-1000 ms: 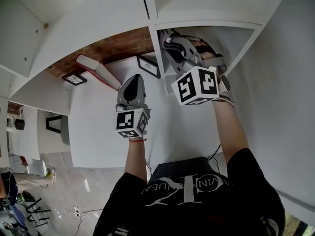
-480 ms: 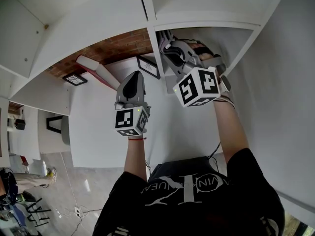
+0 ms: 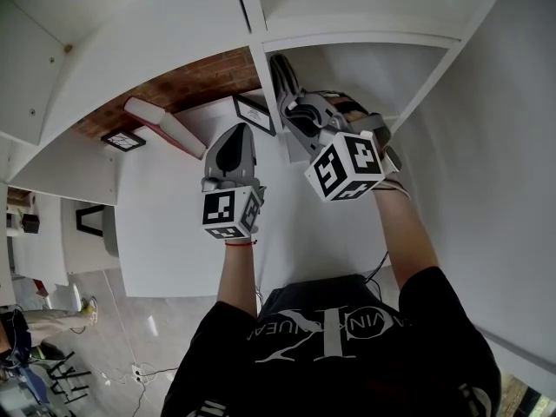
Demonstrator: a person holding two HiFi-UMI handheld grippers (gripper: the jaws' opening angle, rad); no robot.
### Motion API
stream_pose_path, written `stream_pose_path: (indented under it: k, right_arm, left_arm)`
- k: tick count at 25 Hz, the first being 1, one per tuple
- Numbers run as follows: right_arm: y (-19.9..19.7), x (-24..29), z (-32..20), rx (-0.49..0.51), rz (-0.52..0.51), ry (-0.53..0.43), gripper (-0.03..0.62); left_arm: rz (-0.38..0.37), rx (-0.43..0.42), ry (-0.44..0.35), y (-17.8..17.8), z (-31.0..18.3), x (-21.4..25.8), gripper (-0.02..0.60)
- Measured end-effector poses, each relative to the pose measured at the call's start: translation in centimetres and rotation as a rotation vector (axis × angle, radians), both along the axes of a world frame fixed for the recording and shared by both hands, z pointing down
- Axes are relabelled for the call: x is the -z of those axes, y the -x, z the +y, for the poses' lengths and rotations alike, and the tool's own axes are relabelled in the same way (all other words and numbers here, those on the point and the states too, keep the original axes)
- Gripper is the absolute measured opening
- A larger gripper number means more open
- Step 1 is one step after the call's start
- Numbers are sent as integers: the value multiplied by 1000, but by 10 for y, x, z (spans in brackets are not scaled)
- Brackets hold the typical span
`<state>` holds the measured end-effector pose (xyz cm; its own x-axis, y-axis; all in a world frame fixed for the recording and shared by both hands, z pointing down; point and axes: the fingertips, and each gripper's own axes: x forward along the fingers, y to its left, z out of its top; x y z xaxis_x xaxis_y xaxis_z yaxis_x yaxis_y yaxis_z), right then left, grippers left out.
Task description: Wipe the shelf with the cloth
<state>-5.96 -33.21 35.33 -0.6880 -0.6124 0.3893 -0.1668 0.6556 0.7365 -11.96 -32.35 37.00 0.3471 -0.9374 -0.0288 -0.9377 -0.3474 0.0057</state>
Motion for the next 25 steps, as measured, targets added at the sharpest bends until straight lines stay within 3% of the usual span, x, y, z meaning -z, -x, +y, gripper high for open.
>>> stream_pose_path:
  k: [5,10,12,15,20,25]
  right_arm:
    - [0,-11,7,5,-8,68,52]
    - [-2,-36,11,18,106,90,54]
    - [-3,-43,12,10,116,134,54]
    - [-7,-45,10,-32,48,255,52]
    - [-38,-27,-14,-241,-163,345,52]
    - [-86,-24,-36,-470,-285,332,54]
  left_arm:
    - [3,-14,16,-8,-2,-4,11]
    - [5,-15,10,-11,-3,-2,11]
    - [2,-11,12,-10,-3,-3,11]
    - [1,-4,9,-8,-1,-1,11]
    - [-4,5,8,-2,1,0,11]
    - [-4,2,3,-3,2,1,11]
